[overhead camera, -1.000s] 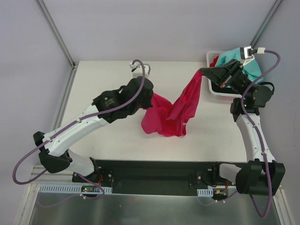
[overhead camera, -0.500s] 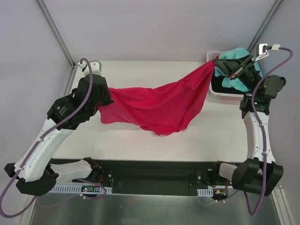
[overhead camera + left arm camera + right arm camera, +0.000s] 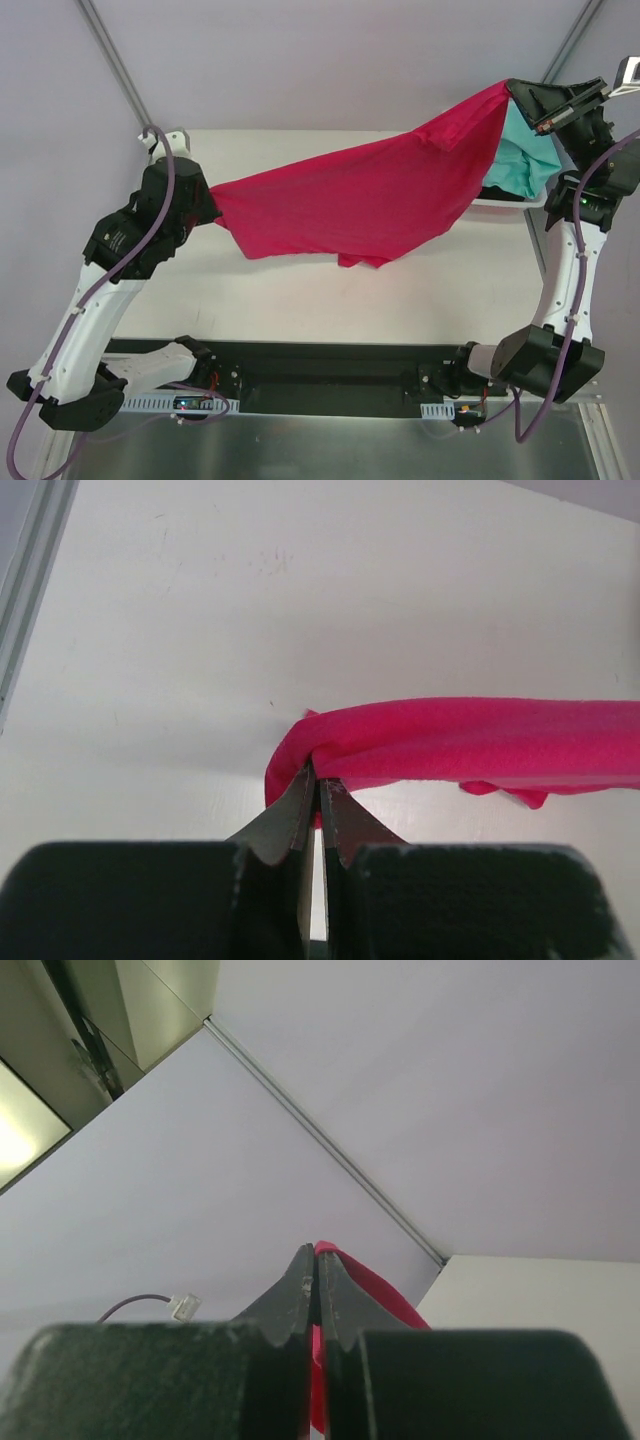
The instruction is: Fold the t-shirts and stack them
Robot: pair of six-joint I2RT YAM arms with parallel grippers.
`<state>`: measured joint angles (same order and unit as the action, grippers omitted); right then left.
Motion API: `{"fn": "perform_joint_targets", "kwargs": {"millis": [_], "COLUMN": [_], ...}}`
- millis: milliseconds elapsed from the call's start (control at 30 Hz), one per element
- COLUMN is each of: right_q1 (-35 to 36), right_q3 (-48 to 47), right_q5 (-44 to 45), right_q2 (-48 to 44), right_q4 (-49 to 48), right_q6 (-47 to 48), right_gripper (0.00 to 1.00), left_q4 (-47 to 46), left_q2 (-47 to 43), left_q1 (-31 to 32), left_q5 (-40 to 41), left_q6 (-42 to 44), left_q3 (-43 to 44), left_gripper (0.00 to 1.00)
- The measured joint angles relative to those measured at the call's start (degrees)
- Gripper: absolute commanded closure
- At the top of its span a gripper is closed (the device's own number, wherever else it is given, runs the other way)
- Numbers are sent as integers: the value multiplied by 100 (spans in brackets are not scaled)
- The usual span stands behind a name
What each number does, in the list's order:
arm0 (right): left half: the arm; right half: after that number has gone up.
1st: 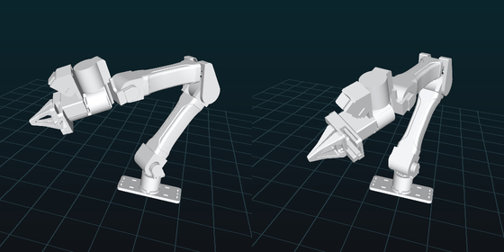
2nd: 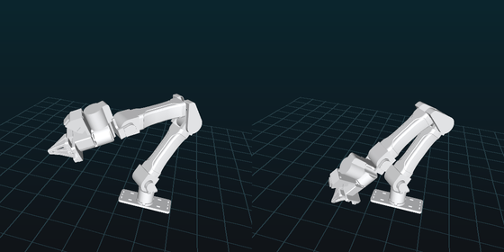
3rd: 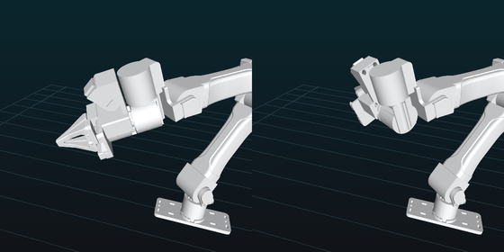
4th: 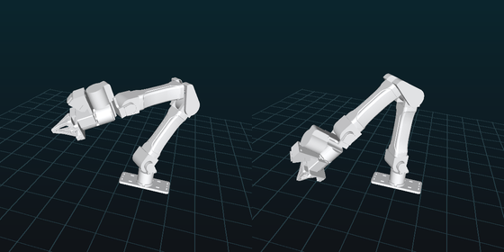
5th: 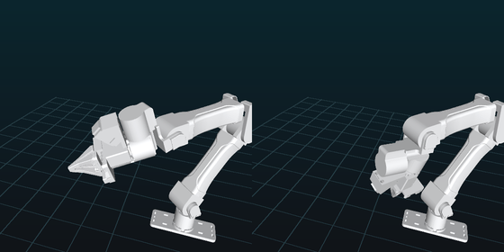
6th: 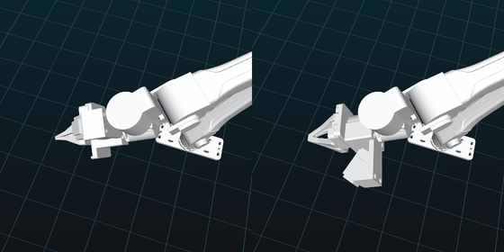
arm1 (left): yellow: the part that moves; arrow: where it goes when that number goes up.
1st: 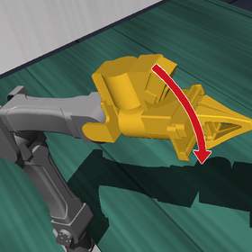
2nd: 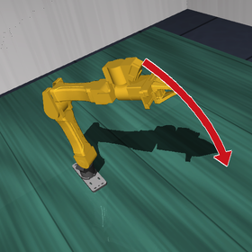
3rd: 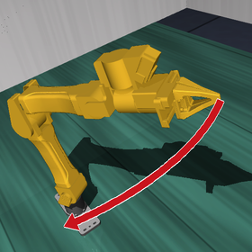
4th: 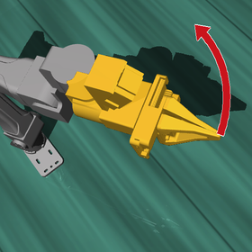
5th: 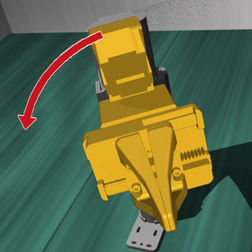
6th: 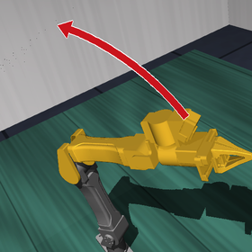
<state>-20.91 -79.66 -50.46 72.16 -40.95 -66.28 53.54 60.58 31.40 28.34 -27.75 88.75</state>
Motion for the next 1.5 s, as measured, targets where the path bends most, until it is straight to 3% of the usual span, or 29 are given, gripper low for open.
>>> {"fn": "perform_joint_targets", "kwargs": {"millis": [633,900,1133,1300,1400,1500], "right_q1": [260,503,586,612,645,717], "right_q3": [9,396,450,319,280,280], "right_q5": [57,72,52,50,50,33], "right_q2": [118,118,376,1139,1515,1615], "right_q4": [-79,-57,15,-127,-144,-146], "right_q6": [-275,-55,326,323,284,267], "right_gripper": [99,99,99,99,99,99], "left_q4": [55,-702,-1025,-815,-817,-837], "left_q2": [575,2277,4677,5862,6057,5694], "left_q1": [0,-160,-627,-1115,-1333,-1438], "left_q5": [-568,-1080,-2061,-2452,-2496,-2487], "left_q6": [-7,37,105,240,345,352], "left_q3": [422,697,2341,4192,4822,4492], "left_gripper": [100,100,100,100,100,100]}}
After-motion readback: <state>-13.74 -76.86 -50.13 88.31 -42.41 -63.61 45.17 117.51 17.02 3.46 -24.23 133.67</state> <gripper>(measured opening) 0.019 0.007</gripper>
